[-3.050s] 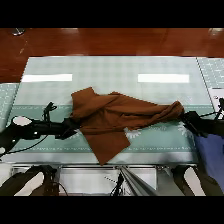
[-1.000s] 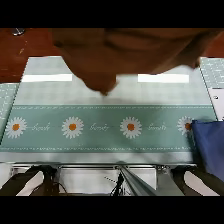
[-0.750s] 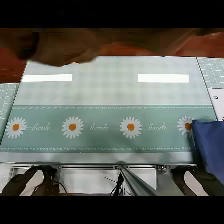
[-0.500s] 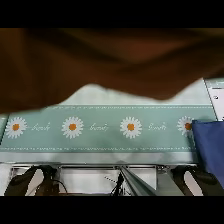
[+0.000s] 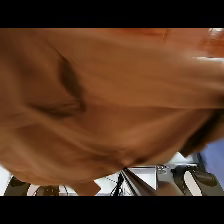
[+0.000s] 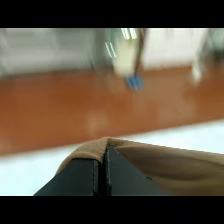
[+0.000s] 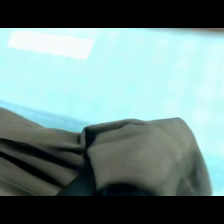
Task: Fold the shirts.
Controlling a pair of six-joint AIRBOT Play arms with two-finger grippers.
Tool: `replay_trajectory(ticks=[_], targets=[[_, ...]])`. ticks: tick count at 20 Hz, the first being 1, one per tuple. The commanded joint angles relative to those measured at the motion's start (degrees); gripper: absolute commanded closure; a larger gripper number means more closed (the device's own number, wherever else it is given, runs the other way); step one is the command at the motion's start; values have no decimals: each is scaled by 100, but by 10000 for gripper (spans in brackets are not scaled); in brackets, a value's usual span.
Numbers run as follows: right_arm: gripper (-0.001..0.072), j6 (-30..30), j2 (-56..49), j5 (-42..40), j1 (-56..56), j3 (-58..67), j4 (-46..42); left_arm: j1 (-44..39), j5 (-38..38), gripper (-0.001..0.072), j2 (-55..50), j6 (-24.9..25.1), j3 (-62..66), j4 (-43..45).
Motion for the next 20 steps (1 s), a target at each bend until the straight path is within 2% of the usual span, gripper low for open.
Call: replay_trajectory(ticks=[1, 3, 6, 10, 13, 14, 15, 16, 18, 20], targets=[[686, -516, -208, -1639, 2, -2415, 699, -367, 833, 684, -455, 227, -1869, 24], [686, -925, -833, -2629, 0, -3270, 1119, -476, 1744, 684, -1034, 245, -2439, 24], [686, -1250, -2446, -3303, 0, -2962, 1375, -584, 2374, 684, -2192, 240, -2404, 20], [685, -1309, -4800, -3239, 0, -1333, 2072, -708, 2441, 684, -3316, 214, -2131, -149], [684, -1069, -5993, -3250, 0, -444, 2935, -719, 2389, 682, -3692, 87, -2122, -437], [635, -986, -6218, -3281, 0, -304, 3206, -732, 2389, 654, -3742, -22, -2122, -433], [293, -925, -6367, -3272, 0, -210, 3416, -732, 2367, 412, -3759, -39, -2120, -428], [83, -966, -6428, -3167, -2, -144, 3464, -719, 2350, 1, -3755, -42, -2111, -413], [80, -1169, -6408, -2553, -122, 33, 3169, -503, 1904, -1, -3748, -42, -1917, -144], [84, -1150, -6216, -1626, -525, 151, 2559, -20, 962, 1, -3748, -146, -1705, 181]])
